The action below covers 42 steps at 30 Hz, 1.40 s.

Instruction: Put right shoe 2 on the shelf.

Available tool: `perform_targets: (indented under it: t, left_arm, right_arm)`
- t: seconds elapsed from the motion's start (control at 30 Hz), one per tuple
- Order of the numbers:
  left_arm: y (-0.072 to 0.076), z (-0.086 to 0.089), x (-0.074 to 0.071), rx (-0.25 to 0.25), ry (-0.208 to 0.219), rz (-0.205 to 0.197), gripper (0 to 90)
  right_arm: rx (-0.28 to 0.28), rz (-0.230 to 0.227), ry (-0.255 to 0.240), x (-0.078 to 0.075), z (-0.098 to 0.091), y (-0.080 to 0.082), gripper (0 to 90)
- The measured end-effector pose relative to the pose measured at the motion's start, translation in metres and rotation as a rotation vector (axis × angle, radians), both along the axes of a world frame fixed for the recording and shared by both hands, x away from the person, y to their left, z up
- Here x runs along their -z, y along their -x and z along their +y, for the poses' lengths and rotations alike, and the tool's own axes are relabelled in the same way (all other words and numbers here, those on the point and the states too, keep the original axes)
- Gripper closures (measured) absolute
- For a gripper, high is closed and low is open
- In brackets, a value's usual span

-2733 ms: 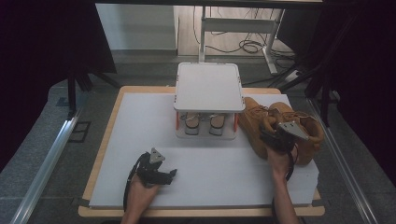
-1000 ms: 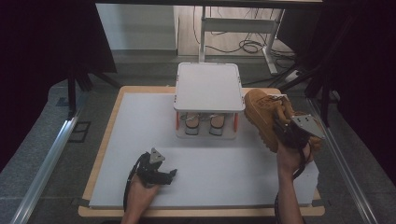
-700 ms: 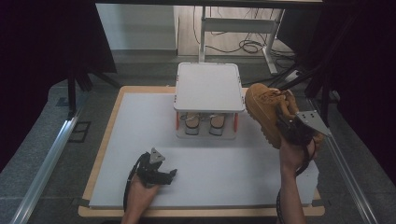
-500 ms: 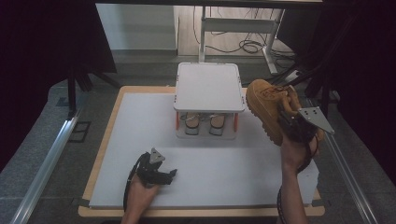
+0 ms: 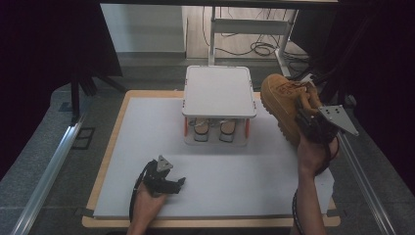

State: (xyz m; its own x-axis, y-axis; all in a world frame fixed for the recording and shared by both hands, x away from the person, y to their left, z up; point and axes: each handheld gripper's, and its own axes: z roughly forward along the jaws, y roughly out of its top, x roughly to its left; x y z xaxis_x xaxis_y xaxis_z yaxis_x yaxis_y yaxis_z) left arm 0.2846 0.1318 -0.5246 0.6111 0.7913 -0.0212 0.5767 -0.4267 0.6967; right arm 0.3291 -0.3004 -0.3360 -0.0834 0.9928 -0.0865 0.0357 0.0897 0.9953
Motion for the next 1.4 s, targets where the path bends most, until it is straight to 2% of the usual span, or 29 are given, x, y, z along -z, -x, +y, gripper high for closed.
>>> perform_targets:
  t: [0.3,0.53,0.9,1.4]
  left_arm:
    - [0.000,0.000,0.000,0.000,-0.002,0.000,12.2]
    - [0.000,0.000,0.000,0.001,-0.001,0.000,12.3]
    - [0.000,0.000,0.000,0.004,-0.003,-0.001,12.7]
    - [0.000,0.000,0.000,0.005,0.000,-0.004,12.9]
  right_arm:
    - [-0.009,-0.018,0.005,-0.013,0.004,-0.001,53.5]
    - [-0.044,-0.033,-0.004,-0.020,0.015,-0.002,53.4]
    - [-0.109,-0.045,-0.010,-0.024,0.040,-0.009,53.4]
    - [-0.178,-0.038,-0.001,-0.024,0.083,-0.026,53.3]
